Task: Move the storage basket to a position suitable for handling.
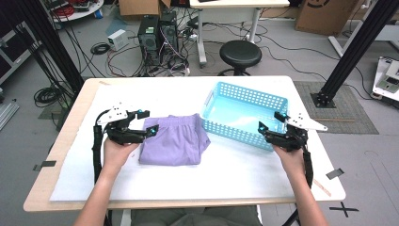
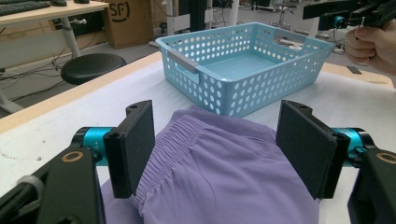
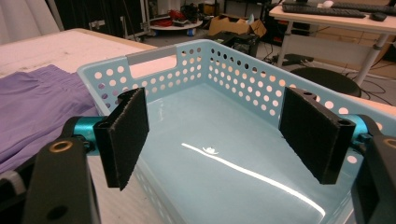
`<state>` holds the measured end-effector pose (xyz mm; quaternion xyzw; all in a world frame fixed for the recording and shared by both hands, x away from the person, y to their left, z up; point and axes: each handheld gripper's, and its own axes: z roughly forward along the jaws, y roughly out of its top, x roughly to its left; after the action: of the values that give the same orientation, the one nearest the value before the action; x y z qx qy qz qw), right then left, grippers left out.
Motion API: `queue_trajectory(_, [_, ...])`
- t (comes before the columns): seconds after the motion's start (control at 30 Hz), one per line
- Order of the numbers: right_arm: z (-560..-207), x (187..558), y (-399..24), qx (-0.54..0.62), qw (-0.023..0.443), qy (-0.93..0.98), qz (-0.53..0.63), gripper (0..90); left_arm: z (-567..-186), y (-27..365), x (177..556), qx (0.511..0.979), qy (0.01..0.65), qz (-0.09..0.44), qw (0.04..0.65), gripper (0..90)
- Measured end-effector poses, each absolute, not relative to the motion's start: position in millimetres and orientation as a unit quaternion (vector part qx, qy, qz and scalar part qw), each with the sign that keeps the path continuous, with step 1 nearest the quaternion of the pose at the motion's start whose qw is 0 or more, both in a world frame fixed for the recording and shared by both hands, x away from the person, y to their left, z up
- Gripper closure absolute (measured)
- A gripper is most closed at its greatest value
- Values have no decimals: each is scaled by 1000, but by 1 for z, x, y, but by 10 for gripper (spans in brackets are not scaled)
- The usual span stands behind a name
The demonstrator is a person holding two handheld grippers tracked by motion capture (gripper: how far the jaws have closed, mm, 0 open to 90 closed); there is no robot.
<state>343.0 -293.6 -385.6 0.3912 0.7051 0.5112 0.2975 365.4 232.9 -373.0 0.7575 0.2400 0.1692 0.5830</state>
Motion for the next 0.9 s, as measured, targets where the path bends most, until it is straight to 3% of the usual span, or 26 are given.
queue_trajectory(0.7, [-397, 309, -321, 417, 347, 677, 498, 222, -374, 241, 369, 745, 250, 165, 595, 282])
queue_trajectory(0.9, [-408, 303, -330, 432, 338, 674, 496, 222, -374, 245, 370, 741, 250, 172, 599, 283])
